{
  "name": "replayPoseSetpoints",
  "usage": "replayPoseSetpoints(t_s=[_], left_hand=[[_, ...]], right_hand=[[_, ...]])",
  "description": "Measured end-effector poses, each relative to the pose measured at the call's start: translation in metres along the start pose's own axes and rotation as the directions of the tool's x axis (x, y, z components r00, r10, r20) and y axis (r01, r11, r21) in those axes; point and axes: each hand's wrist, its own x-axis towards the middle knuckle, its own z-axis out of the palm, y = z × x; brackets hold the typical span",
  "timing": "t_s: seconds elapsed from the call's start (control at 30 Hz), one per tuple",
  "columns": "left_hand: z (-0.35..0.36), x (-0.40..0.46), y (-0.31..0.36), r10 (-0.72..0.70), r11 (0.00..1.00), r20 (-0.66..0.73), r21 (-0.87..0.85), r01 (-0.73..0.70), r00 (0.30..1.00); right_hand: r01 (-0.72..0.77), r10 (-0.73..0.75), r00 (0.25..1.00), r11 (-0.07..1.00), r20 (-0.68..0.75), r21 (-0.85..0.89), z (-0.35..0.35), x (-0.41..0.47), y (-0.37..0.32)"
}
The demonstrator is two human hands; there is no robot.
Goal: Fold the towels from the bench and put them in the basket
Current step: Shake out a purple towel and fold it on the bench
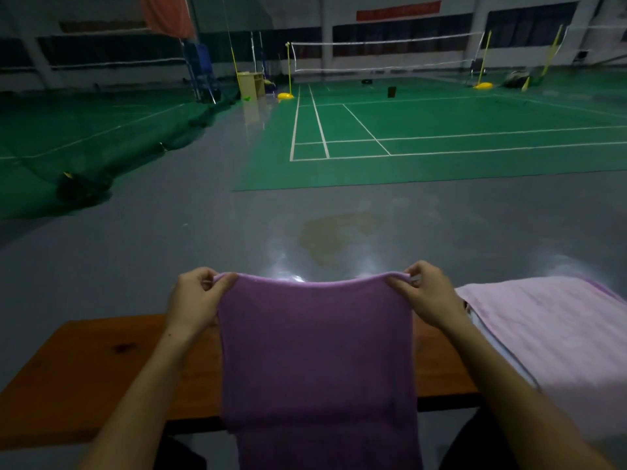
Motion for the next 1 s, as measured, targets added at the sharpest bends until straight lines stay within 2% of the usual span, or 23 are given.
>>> replayPoseSetpoints(t_s=[0.1,0.27,0.57,0.67,0.77,0.87,0.93,1.0], left_hand=[[0.029,0.014,-0.024,-0.128,0.99,-0.01,-0.068,0.127,0.992],[0.066,0.037,-0.048,-0.188,0.978,-0.038,-0.095,0.184,0.981],[0.109,0.076,-0.1,-0.233,0.973,-0.053,-0.016,0.232,0.971],[0.111,0.073,-0.098,-0.177,0.98,-0.075,0.073,0.183,0.981],[0.102,0.049,-0.088,-0.037,0.988,-0.071,0.144,0.047,0.997],[0.095,0.003,-0.08,0.109,0.951,0.157,0.273,-0.149,0.982],[0.1,-0.037,-0.081,0.122,0.867,0.33,0.423,-0.262,0.936],[0.112,-0.071,-0.087,0.065,0.748,0.438,0.574,-0.335,0.896]], right_hand=[[-0.052,0.052,0.999,0.998,-0.014,-0.041,0.037,0.023,0.012],[-0.264,0.26,0.964,0.948,0.05,0.176,0.08,0.061,0.018],[-0.252,0.252,0.967,0.944,0.023,0.212,0.142,0.116,0.053],[-0.183,0.182,0.983,0.974,0.021,0.136,0.14,0.117,0.053],[-0.065,0.065,0.998,0.998,0.028,0.001,0.124,0.095,0.044],[0.119,-0.11,0.991,0.983,0.072,-0.136,0.116,0.05,0.039],[0.246,-0.18,0.945,0.942,0.274,-0.229,0.125,0.012,0.041],[0.407,-0.244,0.88,0.829,0.406,-0.384,0.144,-0.028,0.049]])
